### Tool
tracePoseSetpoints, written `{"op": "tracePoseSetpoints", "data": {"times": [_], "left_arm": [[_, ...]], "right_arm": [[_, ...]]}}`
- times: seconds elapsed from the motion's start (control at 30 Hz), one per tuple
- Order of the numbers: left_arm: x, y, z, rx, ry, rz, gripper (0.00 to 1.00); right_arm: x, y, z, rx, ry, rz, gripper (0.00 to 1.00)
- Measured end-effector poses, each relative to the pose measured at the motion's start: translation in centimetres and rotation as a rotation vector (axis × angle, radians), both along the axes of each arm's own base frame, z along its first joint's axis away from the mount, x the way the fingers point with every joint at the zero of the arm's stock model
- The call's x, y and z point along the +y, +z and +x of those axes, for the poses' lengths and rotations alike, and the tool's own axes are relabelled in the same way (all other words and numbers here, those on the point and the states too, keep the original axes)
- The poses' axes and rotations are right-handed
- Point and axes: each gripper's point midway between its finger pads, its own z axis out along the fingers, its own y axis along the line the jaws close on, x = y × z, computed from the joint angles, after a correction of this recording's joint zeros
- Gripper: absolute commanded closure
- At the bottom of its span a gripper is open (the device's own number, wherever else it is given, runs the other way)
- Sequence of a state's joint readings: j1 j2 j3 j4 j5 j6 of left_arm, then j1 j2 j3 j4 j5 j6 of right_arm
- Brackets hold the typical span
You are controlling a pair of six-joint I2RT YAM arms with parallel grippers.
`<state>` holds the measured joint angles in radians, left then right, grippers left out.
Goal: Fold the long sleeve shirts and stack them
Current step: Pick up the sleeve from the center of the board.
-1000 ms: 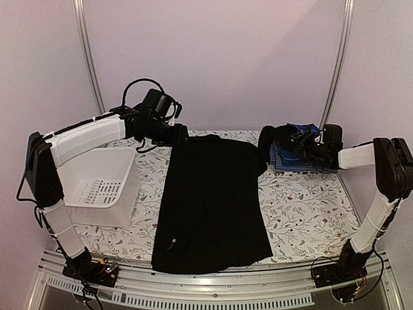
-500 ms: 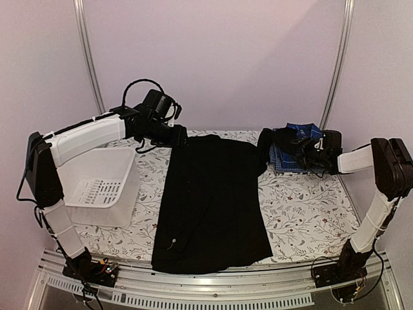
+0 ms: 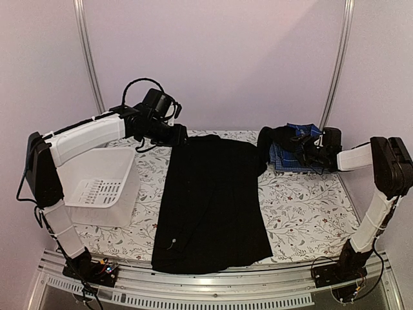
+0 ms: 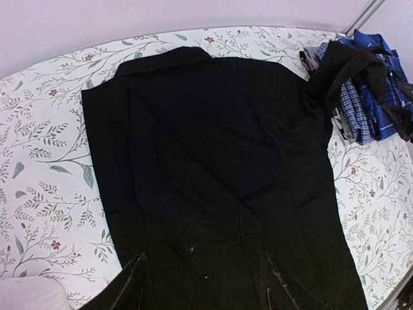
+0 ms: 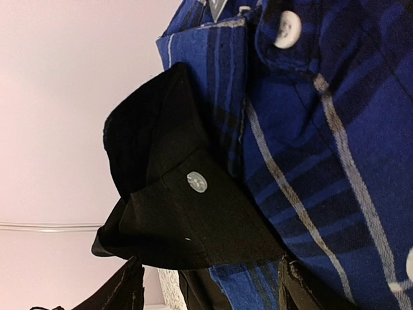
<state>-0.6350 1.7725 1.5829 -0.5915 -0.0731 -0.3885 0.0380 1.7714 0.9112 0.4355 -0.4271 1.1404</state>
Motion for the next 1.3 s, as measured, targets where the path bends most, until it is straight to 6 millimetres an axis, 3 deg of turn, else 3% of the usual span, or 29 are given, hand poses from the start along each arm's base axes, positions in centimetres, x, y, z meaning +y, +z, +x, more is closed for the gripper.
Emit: {"op": "tracePoseSetpoints", "data": {"times": [0.27,0.53,1.0,1.17,1.3], "left_arm": [[0.1,0.4,0.1,-0.007,0.002,0.003,0.43],[0.2,0.6,0.1,-0.009,0.006,0.007,0.43],[0.0,1.8,0.4,-0.027,0.007,-0.004,0.43],[-0.1,2.6,0.5,-0.040,0.005,-0.010,0.43],[-0.1,2.8,0.6,-0.046,0.004,-0.010,0.43]], "right_arm": [[0.2,-0.5,1.4,0.003,0.008,0.001,0.39],[0.3,-0.7,1.6,0.007,0.015,0.008,0.29],[0.5,-2.2,1.7,0.032,0.023,0.015,0.35],[0.7,-2.4,2.2,0.026,0.028,0.031,0.44],[0.9,-2.7,2.9,0.024,0.034,0.040,0.60]]}}
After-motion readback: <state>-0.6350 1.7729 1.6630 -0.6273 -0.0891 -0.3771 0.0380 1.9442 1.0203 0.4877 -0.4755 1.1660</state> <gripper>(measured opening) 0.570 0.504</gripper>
